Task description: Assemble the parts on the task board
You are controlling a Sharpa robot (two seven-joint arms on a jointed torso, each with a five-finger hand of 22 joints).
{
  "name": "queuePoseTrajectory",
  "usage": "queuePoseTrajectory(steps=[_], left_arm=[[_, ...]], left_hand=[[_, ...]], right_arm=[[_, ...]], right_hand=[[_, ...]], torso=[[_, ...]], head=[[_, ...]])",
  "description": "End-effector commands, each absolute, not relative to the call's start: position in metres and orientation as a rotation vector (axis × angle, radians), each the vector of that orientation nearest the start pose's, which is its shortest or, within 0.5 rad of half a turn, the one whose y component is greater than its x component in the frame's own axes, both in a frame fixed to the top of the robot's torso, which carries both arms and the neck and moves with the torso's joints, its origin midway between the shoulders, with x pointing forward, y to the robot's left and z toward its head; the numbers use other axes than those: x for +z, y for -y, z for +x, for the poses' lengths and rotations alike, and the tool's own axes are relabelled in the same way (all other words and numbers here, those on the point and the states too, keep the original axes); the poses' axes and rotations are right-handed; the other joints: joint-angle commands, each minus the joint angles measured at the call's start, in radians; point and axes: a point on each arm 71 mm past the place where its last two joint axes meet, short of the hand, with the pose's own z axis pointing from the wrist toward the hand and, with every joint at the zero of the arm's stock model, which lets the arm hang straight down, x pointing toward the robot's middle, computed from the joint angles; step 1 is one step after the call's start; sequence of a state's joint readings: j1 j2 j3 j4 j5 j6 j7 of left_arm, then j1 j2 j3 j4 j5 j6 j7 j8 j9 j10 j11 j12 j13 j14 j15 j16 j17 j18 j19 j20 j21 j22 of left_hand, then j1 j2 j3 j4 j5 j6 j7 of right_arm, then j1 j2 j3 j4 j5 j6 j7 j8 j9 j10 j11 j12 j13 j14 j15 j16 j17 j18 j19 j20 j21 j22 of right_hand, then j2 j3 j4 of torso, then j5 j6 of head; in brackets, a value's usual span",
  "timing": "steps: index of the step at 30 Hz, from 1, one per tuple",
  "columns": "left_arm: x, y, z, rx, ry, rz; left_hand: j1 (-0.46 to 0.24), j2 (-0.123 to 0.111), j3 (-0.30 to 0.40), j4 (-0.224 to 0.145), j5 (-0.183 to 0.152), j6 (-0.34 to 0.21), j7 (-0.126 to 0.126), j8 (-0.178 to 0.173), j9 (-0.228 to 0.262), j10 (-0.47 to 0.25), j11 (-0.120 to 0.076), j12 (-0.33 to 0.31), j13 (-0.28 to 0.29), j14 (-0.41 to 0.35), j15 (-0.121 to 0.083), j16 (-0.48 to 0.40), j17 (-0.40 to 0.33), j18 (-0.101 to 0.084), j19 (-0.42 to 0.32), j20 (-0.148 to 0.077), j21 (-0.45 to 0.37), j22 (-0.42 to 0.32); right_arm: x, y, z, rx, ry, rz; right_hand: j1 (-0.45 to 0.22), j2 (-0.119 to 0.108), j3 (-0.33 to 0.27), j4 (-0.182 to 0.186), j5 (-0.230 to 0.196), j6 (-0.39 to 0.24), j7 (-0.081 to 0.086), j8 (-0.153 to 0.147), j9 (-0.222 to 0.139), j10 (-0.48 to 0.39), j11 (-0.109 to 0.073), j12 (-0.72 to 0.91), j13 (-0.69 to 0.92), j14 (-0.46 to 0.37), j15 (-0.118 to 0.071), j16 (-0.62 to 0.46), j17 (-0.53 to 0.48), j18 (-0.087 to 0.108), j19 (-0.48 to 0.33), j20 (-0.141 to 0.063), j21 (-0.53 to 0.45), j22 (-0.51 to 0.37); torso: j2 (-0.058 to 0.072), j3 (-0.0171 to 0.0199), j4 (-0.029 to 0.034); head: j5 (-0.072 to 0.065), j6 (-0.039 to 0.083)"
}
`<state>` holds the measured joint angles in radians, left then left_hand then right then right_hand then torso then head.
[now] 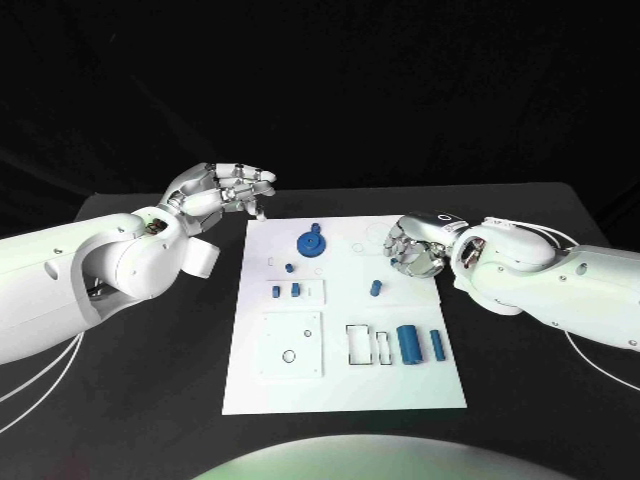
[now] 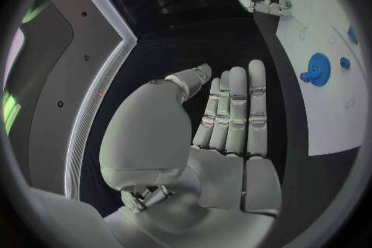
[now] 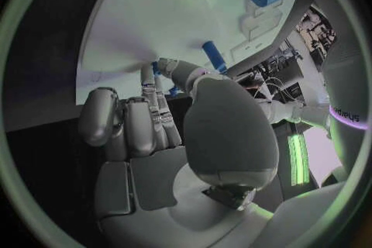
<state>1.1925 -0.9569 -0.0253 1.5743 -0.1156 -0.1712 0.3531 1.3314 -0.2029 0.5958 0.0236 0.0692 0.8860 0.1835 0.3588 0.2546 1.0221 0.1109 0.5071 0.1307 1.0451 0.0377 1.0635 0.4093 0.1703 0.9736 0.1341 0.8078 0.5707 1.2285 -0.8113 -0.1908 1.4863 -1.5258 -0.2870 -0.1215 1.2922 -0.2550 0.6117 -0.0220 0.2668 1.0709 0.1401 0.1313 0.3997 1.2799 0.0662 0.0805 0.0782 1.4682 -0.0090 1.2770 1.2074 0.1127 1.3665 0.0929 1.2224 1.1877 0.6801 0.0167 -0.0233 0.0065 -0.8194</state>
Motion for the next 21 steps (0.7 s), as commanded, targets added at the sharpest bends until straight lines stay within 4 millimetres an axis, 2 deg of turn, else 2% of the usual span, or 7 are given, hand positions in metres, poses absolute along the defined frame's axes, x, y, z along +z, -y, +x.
queuePoseTrajectory(steps=[1, 21], left_arm=[[-0.170, -0.238, 0.475, -1.613, -1.514, -0.992], [-0.171, -0.239, 0.474, -1.609, -1.521, -0.995]], left_hand=[[-0.004, 0.001, -0.006, -0.001, -0.003, -0.010, 0.001, 0.005, 0.001, -0.007, -0.001, -0.005, -0.002, -0.009, 0.001, -0.006, -0.002, 0.013, -0.005, 0.000, -0.006, -0.003], [-0.004, 0.001, -0.008, -0.001, -0.004, -0.013, 0.002, 0.005, 0.001, -0.010, 0.001, -0.007, -0.003, -0.009, 0.003, -0.008, -0.003, 0.013, -0.005, 0.001, -0.009, -0.005]], right_arm=[[-0.237, 0.194, 0.471, 0.532, -1.817, -0.333], [-0.253, 0.187, 0.461, 0.422, -1.882, -0.439]], right_hand=[[-0.002, 0.011, 0.006, -0.002, -0.001, 0.007, 0.001, 0.003, 0.002, 0.010, 0.001, 0.003, -0.002, 0.047, -0.005, 0.004, 0.000, -0.018, 0.007, -0.002, 0.006, 0.002], [-0.004, 0.012, 0.003, 0.000, -0.002, 0.057, -0.018, 0.036, 0.021, 0.008, -0.009, -0.003, 0.002, 0.037, -0.012, -0.004, -0.028, -0.012, -0.012, -0.009, -0.016, -0.017]], torso=[[0.000, 0.0004, -0.0004], [-0.001, 0.0010, -0.0008]], head=[[0.001, -0.002], [-0.003, -0.013]])
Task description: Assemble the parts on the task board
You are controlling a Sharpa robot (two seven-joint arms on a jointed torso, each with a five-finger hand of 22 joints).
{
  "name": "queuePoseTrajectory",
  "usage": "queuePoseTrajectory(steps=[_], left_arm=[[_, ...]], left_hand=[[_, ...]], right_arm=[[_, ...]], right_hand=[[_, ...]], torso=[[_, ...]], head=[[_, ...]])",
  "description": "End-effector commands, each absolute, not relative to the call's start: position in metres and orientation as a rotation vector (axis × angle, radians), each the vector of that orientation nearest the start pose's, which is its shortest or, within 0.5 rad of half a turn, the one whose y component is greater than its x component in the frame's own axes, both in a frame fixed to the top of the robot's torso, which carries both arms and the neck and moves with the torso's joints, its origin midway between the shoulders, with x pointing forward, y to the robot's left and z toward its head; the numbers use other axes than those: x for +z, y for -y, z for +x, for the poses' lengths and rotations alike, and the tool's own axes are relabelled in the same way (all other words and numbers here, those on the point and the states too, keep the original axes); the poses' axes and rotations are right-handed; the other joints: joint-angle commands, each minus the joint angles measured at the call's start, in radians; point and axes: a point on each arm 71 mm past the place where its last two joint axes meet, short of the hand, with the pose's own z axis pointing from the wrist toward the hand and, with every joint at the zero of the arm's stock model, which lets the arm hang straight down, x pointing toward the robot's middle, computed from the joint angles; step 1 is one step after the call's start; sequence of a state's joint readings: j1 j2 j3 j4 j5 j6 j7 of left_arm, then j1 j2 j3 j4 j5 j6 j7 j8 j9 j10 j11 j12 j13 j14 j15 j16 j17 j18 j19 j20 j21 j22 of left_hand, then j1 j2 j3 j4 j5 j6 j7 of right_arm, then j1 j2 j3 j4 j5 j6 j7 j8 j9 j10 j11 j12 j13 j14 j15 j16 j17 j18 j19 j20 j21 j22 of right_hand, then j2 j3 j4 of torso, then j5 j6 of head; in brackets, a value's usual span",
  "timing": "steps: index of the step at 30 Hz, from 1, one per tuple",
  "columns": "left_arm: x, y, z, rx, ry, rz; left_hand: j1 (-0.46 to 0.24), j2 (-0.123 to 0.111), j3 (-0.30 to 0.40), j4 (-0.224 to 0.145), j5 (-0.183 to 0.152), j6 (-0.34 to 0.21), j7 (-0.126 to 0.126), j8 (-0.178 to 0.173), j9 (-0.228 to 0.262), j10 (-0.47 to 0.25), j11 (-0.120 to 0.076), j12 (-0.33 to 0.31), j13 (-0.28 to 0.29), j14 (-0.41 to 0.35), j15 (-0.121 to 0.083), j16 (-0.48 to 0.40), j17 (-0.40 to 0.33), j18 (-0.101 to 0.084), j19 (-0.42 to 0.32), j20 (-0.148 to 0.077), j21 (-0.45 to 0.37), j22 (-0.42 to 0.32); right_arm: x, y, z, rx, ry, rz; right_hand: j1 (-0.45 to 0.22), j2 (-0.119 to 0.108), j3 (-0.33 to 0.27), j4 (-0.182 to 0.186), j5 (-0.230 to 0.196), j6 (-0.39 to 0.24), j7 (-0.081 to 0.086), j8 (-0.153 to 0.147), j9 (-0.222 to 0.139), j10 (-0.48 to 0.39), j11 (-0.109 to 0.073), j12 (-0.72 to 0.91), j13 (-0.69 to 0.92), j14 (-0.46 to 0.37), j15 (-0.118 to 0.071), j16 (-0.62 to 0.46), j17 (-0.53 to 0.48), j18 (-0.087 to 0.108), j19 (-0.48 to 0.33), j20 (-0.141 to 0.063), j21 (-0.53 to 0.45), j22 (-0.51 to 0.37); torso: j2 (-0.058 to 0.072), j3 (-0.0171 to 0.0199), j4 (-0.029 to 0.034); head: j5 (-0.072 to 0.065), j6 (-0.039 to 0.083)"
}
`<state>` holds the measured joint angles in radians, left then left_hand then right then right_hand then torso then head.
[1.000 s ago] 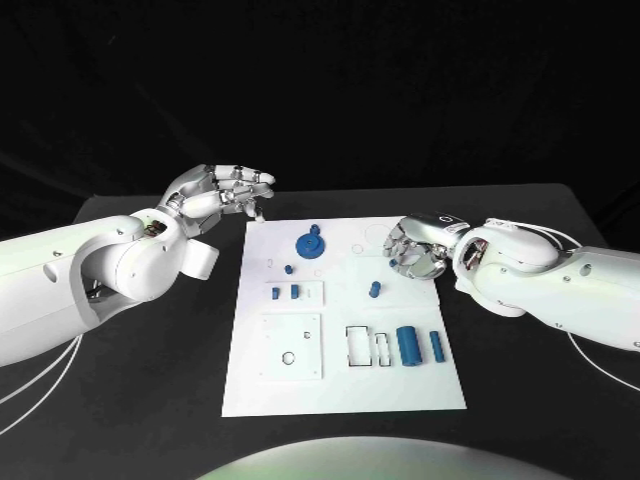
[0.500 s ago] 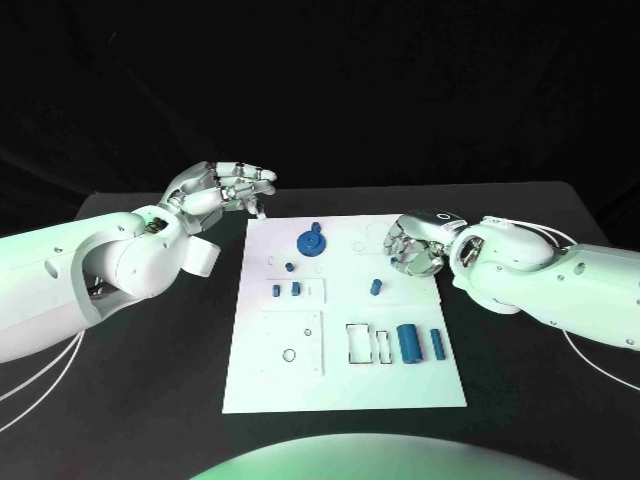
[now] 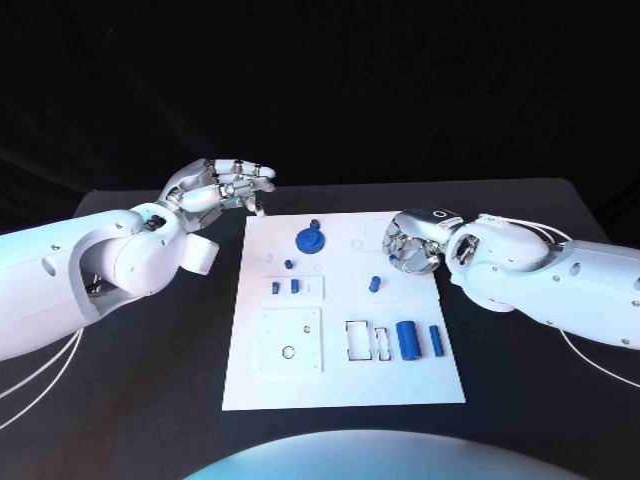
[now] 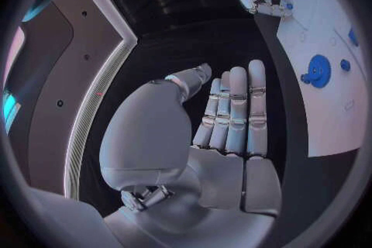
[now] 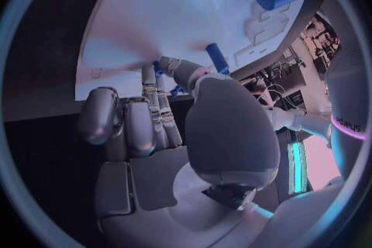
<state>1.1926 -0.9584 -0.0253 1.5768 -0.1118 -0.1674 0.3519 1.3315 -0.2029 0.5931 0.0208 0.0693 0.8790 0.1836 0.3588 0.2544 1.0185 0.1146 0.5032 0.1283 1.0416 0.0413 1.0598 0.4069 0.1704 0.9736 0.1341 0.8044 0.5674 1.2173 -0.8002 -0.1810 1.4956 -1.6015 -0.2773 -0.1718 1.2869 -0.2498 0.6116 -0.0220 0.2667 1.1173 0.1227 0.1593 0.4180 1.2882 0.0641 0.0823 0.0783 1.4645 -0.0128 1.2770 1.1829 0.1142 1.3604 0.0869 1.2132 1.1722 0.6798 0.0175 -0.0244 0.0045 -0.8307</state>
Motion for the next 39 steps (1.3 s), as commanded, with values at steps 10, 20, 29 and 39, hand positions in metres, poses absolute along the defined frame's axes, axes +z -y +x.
queuePoseTrajectory(steps=[10, 20, 29, 39], left_arm=[[-0.1705, -0.2375, 0.4733, -1.606, -1.527, -0.987], [-0.1705, -0.2367, 0.4728, -1.602, -1.530, -0.984], [-0.1707, -0.2359, 0.4726, -1.603, -1.536, -0.984], [-0.1711, -0.2346, 0.4727, -1.606, -1.541, -0.984]], left_hand=[[-0.003, 0.000, -0.008, 0.001, -0.004, -0.010, 0.003, 0.005, 0.001, -0.011, -0.001, -0.006, -0.002, -0.006, 0.000, -0.006, -0.002, 0.013, -0.004, 0.002, -0.009, -0.004], [-0.002, 0.000, -0.013, 0.000, -0.004, -0.017, 0.006, 0.008, 0.002, -0.026, 0.003, -0.012, -0.005, -0.011, 0.004, -0.011, -0.004, 0.012, -0.006, 0.005, -0.018, -0.010], [-0.001, 0.000, -0.017, -0.001, -0.004, -0.024, 0.009, 0.010, 0.002, -0.035, 0.007, -0.013, -0.006, -0.016, 0.007, -0.014, -0.005, 0.012, -0.008, 0.007, -0.023, -0.013], [-0.001, 0.000, -0.019, -0.001, -0.004, -0.029, 0.011, 0.011, 0.003, -0.041, 0.009, -0.014, -0.006, -0.019, 0.009, -0.016, -0.005, 0.012, -0.009, 0.009, -0.027, -0.015]], right_arm=[[-0.2537, 0.1853, 0.4581, 0.363, -1.854, -0.463], [-0.2575, 0.1833, 0.4557, 0.329, -1.859, -0.481], [-0.2568, 0.1832, 0.4550, 0.326, -1.833, -0.467], [-0.2507, 0.1810, 0.4527, 0.376, -1.774, -0.434]], right_hand=[[0.026, 0.030, 0.025, -0.012, 0.001, 0.027, -0.006, 0.022, 0.012, 0.019, -0.015, 0.003, 0.008, 0.038, -0.016, -0.003, -0.011, -0.014, -0.006, -0.010, -0.003, 0.004], [0.026, 0.032, 0.027, -0.012, 0.001, 0.029, -0.007, 0.024, 0.014, 0.020, -0.015, 0.003, 0.009, 0.038, -0.016, -0.003, -0.012, -0.014, -0.006, -0.010, -0.002, 0.006], [0.036, 0.058, 0.098, -0.025, 0.005, 0.024, -0.006, 0.030, 0.023, 0.032, -0.015, 0.004, 0.015, 0.037, -0.019, 0.003, -0.021, -0.017, -0.001, -0.015, 0.013, 0.024], [0.029, 0.058, 0.133, -0.030, 0.004, 0.026, -0.008, 0.036, 0.029, 0.041, -0.018, 0.006, 0.018, 0.036, -0.020, 0.006, -0.025, -0.018, 0.001, -0.016, 0.021, 0.033]], torso=[[0.000, -0.0006, 0.0005], [0.000, -0.0007, 0.0004], [0.000, -0.0002, -0.0001], [-0.001, 0.0002, 0.0002]], head=[[-0.003, -0.005], [-0.003, -0.006], [-0.005, -0.005], [-0.004, -0.004]])
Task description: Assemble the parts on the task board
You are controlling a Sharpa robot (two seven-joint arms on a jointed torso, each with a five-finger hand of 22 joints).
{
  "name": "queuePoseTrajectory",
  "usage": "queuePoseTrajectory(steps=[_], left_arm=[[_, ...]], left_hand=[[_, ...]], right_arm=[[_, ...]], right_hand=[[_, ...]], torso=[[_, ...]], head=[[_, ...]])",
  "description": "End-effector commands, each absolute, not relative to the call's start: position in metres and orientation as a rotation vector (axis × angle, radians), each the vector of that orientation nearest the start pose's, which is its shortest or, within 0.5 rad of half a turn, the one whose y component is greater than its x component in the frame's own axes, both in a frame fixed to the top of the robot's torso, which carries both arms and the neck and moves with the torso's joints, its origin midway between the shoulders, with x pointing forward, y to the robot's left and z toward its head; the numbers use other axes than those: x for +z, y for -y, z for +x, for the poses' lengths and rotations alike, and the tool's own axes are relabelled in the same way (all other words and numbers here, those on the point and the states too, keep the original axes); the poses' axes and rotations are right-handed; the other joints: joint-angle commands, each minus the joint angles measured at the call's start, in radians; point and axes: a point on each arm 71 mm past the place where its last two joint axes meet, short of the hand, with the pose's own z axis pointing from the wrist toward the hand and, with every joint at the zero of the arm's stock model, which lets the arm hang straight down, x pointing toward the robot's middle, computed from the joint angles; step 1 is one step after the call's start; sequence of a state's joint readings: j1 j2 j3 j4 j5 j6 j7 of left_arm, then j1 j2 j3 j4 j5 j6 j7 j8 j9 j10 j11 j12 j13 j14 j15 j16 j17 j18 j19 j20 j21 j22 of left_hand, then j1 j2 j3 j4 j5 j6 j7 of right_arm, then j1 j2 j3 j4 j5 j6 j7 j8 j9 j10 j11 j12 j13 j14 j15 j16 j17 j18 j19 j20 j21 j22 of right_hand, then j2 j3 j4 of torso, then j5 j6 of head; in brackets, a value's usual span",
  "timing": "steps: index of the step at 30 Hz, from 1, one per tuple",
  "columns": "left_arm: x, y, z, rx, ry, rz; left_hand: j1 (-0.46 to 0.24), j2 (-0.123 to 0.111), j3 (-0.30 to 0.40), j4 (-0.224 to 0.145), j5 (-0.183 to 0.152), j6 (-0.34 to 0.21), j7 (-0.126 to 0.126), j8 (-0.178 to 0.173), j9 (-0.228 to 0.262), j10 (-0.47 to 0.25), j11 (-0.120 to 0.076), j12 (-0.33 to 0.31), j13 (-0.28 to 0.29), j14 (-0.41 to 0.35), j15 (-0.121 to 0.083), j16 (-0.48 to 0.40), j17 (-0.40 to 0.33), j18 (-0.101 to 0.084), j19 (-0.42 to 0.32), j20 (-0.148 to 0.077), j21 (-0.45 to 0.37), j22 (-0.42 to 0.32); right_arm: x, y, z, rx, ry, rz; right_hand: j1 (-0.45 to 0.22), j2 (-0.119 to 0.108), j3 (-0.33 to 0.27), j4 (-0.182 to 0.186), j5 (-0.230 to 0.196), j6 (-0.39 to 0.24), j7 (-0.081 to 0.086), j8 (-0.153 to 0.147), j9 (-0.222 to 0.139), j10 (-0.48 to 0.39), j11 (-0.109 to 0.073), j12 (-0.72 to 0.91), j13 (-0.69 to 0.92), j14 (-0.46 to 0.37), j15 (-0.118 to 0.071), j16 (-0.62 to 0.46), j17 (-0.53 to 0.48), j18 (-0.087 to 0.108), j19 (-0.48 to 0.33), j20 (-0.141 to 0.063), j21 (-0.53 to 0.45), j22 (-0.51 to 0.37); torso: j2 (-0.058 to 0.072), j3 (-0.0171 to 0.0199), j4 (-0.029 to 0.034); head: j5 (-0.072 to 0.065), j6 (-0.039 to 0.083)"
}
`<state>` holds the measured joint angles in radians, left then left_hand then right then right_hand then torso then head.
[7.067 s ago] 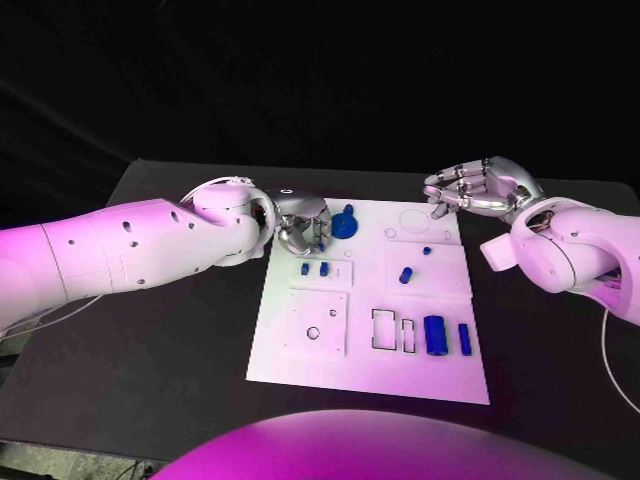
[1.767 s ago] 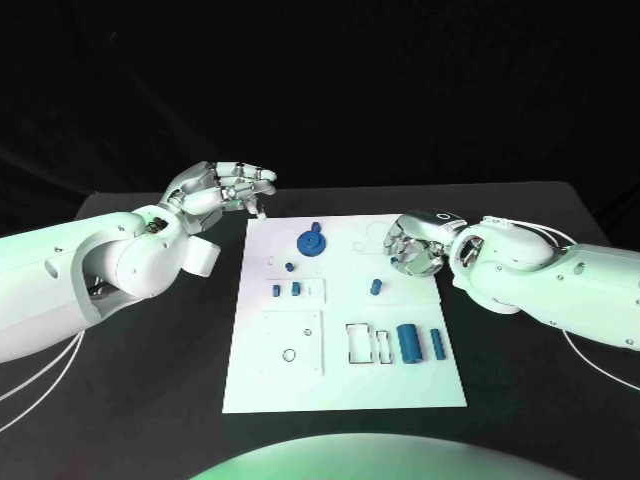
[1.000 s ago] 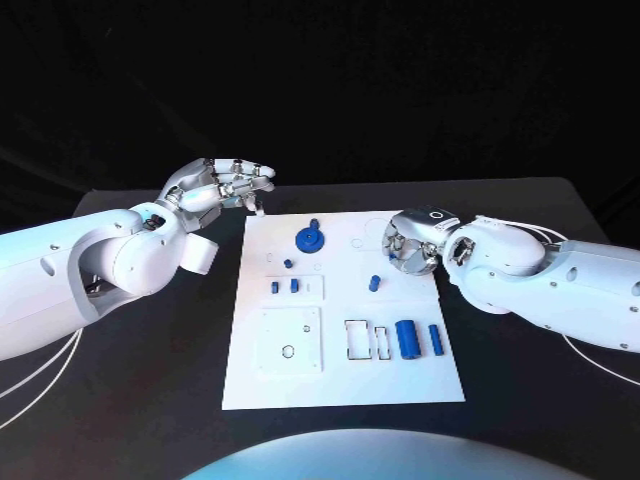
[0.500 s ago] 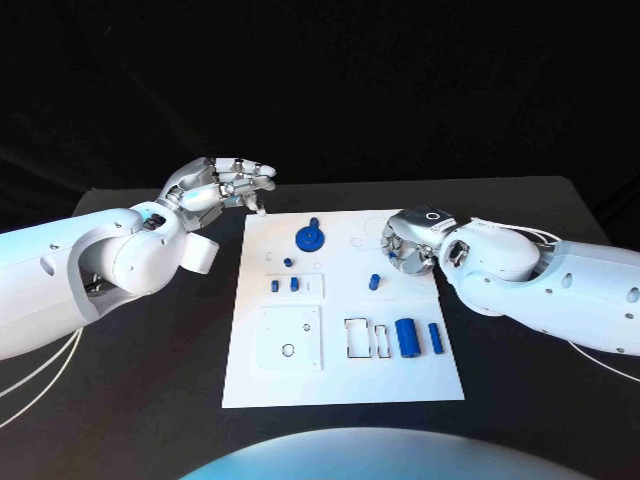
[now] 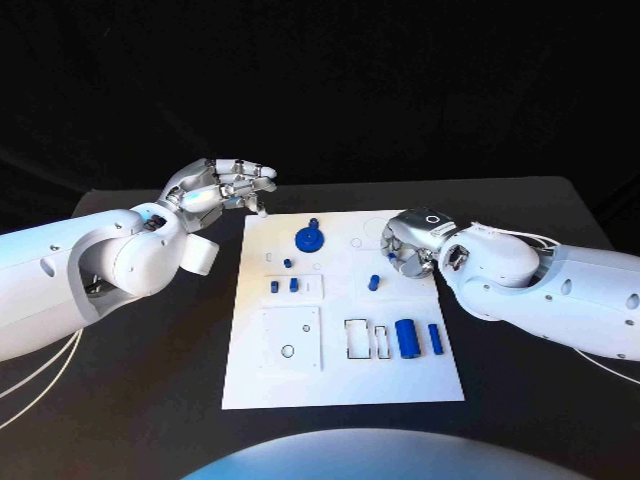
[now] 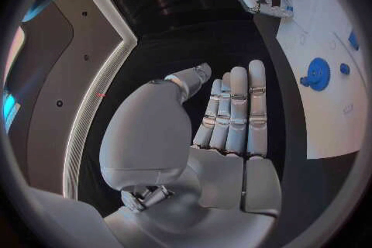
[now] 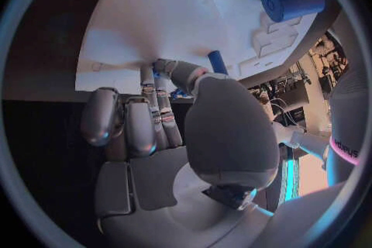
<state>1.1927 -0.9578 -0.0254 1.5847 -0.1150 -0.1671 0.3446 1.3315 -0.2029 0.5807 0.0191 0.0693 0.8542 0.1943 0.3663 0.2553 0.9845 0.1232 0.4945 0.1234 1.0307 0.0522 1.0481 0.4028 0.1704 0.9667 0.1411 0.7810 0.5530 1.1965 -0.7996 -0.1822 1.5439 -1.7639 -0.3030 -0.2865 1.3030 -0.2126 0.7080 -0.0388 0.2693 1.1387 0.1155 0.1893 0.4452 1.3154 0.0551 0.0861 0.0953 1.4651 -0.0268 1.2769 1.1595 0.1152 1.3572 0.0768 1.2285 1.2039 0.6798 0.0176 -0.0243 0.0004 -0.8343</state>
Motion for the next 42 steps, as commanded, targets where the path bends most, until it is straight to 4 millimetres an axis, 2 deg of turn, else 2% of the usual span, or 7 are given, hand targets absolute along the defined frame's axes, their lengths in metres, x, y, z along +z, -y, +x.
queuePoseTrajectory(steps=[1, 25, 34, 42], left_arm=[[-0.171, -0.235, 0.473, -1.606, -1.541, -0.984], [-0.172, -0.237, 0.475, -1.597, -1.541, -0.988], [-0.172, -0.238, 0.475, -1.594, -1.541, -0.990], [-0.173, -0.239, 0.476, -1.593, -1.541, -0.990]], left_hand=[[-0.001, 0.000, -0.007, 0.001, -0.004, -0.005, 0.001, 0.004, 0.002, -0.008, 0.000, -0.005, -0.002, -0.009, -0.001, -0.004, -0.002, 0.012, -0.002, 0.002, -0.005, -0.001], [0.001, 0.001, -0.009, 0.000, -0.003, -0.008, 0.001, 0.006, 0.002, -0.014, 0.002, -0.005, -0.002, -0.011, 0.000, -0.005, -0.002, 0.012, -0.003, 0.003, -0.007, -0.003], [0.001, 0.001, -0.009, 0.000, -0.003, -0.009, 0.002, 0.007, 0.003, -0.015, 0.002, -0.005, -0.002, -0.012, 0.000, -0.005, -0.002, 0.012, -0.003, 0.003, -0.008, -0.003], [0.002, 0.001, -0.010, -0.001, -0.003, -0.010, 0.002, 0.007, 0.003, -0.017, 0.003, -0.005, -0.002, -0.012, 0.000, -0.005, -0.002, 0.012, -0.003, 0.004, -0.008, -0.004]], right_arm=[[-0.250, 0.181, 0.453, 0.380, -1.769, -0.431], [-0.225, 0.188, 0.458, 0.459, -1.665, -0.350], [-0.217, 0.189, 0.456, 0.485, -1.645, -0.331], [-0.202, 0.187, 0.450, 0.525, -1.606, -0.314]], right_hand=[[0.013, 0.021, 0.036, -0.013, 0.002, 0.005, -0.001, 0.006, 0.002, 0.014, -0.009, 0.002, 0.001, 0.036, -0.006, 0.006, -0.001, -0.019, 0.004, -0.006, 0.006, 0.001], [0.009, 0.018, 0.045, -0.014, 0.001, 0.006, -0.002, 0.008, 0.004, 0.017, -0.010, 0.003, 0.003, 0.036, -0.007, 0.010, 0.001, -0.020, 0.007, -0.007, 0.011, 0.008], [0.008, 0.017, 0.047, -0.014, 0.001, 0.007, -0.002, 0.009, 0.005, 0.019, -0.010, 0.003, 0.003, 0.036, -0.007, 0.011, 0.002, -0.020, 0.007, -0.007, 0.012, 0.009], [0.007, 0.016, 0.047, -0.014, 0.001, 0.007, -0.002, 0.009, 0.005, 0.019, -0.010, 0.003, 0.003, 0.037, -0.007, 0.012, 0.003, -0.021, 0.008, -0.007, 0.014, 0.010]], torso=[[-0.001, -0.0001, 0.0003], [0.000, -0.0012, 0.0000], [0.000, -0.0014, 0.0008], [-0.001, -0.0017, -0.0001]], head=[[0.000, 0.000], [0.000, 0.001], [0.002, -0.001], [0.006, -0.001]])
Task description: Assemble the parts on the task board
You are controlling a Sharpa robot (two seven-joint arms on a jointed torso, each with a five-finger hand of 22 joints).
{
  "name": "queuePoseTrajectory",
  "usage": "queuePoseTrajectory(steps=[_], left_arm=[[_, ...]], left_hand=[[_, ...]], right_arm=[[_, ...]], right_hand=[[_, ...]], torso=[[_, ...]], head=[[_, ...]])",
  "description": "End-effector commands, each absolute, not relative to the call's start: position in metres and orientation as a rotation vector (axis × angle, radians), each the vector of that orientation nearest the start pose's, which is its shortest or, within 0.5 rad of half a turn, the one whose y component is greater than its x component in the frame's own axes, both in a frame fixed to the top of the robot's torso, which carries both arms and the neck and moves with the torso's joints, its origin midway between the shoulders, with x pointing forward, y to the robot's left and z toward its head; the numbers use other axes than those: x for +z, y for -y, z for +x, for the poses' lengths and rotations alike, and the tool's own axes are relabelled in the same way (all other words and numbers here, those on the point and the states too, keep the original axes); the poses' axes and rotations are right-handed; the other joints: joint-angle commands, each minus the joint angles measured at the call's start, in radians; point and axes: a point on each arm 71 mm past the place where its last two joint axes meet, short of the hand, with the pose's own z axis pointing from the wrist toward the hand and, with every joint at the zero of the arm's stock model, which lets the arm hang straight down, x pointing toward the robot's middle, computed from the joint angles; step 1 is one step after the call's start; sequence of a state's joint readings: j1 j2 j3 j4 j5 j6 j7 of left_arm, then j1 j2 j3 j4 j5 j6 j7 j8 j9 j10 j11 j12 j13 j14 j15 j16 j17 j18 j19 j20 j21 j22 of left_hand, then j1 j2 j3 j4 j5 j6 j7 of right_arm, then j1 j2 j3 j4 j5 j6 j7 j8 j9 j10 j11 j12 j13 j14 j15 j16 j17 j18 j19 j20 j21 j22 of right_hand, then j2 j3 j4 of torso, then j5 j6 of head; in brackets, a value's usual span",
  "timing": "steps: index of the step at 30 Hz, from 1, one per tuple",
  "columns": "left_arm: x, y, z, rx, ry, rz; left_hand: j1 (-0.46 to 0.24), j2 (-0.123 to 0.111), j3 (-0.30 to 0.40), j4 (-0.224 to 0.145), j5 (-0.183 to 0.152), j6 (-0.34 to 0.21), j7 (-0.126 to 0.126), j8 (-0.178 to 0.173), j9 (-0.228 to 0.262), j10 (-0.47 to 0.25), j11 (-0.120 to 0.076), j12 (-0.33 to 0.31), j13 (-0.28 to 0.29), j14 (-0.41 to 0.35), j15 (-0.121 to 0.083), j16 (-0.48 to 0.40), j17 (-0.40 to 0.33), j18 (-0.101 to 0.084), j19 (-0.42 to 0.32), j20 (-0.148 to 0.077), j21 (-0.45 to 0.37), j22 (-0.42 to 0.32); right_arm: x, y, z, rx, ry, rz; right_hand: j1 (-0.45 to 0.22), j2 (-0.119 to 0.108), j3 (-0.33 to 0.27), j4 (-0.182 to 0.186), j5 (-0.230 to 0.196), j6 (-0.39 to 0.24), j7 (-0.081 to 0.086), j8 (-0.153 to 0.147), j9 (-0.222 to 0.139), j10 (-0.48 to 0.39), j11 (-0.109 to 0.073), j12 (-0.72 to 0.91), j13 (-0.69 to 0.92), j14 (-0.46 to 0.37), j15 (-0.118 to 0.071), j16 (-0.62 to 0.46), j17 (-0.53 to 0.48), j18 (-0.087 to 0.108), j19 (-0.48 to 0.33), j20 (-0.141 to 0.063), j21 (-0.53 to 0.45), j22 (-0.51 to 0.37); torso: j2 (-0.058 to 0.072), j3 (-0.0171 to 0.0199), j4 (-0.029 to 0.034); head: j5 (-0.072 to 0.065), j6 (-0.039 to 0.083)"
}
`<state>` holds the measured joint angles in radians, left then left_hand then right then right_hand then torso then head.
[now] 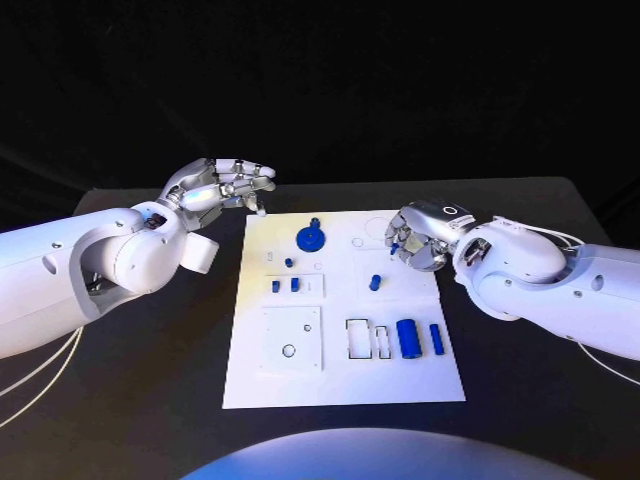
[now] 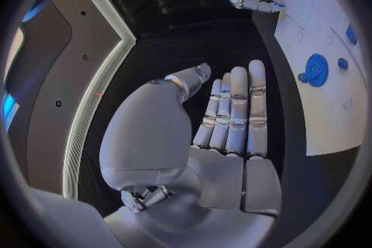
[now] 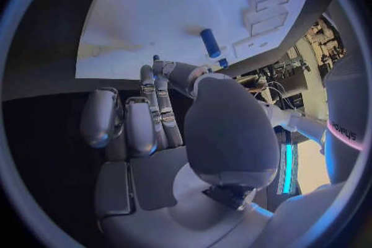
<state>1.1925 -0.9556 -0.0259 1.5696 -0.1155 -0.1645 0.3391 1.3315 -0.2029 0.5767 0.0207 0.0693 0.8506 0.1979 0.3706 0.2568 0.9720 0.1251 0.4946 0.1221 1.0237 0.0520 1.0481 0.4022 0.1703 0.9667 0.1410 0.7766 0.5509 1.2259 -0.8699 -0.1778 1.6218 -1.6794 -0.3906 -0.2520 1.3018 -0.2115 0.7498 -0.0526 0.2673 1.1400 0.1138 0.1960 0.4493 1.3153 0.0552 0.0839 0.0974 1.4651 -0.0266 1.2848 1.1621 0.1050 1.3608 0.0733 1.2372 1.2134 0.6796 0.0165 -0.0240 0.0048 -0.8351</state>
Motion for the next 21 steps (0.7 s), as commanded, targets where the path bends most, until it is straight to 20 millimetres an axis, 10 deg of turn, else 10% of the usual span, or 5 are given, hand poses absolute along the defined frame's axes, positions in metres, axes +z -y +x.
queuePoseTrajectory(steps=[1, 21], left_arm=[[-0.173, -0.239, 0.476, -1.593, -1.541, -0.990], [-0.173, -0.234, 0.478, -1.599, -1.540, -0.988]], left_hand=[[0.002, 0.001, -0.006, -0.002, -0.003, -0.007, -0.001, 0.003, 0.001, -0.005, 0.001, -0.005, -0.001, -0.005, 0.000, -0.005, -0.001, 0.012, -0.003, 0.004, -0.004, -0.002], [0.002, 0.001, -0.006, -0.003, -0.003, -0.008, -0.001, 0.004, 0.001, -0.006, 0.001, -0.005, -0.001, -0.006, 0.001, -0.006, -0.001, 0.012, -0.003, 0.004, -0.004, -0.002]], right_arm=[[-0.201, 0.186, 0.449, 0.531, -1.603, -0.314], [-0.193, 0.097, 0.405, 0.786, -1.595, -0.431]], right_hand=[[0.008, 0.015, 0.006, 0.000, 0.003, 0.006, 0.000, 0.003, 0.001, 0.019, -0.010, 0.006, 0.001, 0.037, -0.008, 0.005, 0.001, -0.011, 0.004, -0.003, 0.006, 0.002], [0.006, 0.015, 0.008, 0.001, 0.002, 0.006, 0.000, 0.003, 0.002, 0.020, -0.010, 0.005, 0.001, 0.036, -0.008, 0.003, -0.002, -0.010, 0.003, -0.004, 0.003, -0.001]], torso=[[0.000, -0.0006, -0.0002], [-0.001, -0.0006, 0.0005]], head=[[0.003, 0.000], [0.060, -0.016]])
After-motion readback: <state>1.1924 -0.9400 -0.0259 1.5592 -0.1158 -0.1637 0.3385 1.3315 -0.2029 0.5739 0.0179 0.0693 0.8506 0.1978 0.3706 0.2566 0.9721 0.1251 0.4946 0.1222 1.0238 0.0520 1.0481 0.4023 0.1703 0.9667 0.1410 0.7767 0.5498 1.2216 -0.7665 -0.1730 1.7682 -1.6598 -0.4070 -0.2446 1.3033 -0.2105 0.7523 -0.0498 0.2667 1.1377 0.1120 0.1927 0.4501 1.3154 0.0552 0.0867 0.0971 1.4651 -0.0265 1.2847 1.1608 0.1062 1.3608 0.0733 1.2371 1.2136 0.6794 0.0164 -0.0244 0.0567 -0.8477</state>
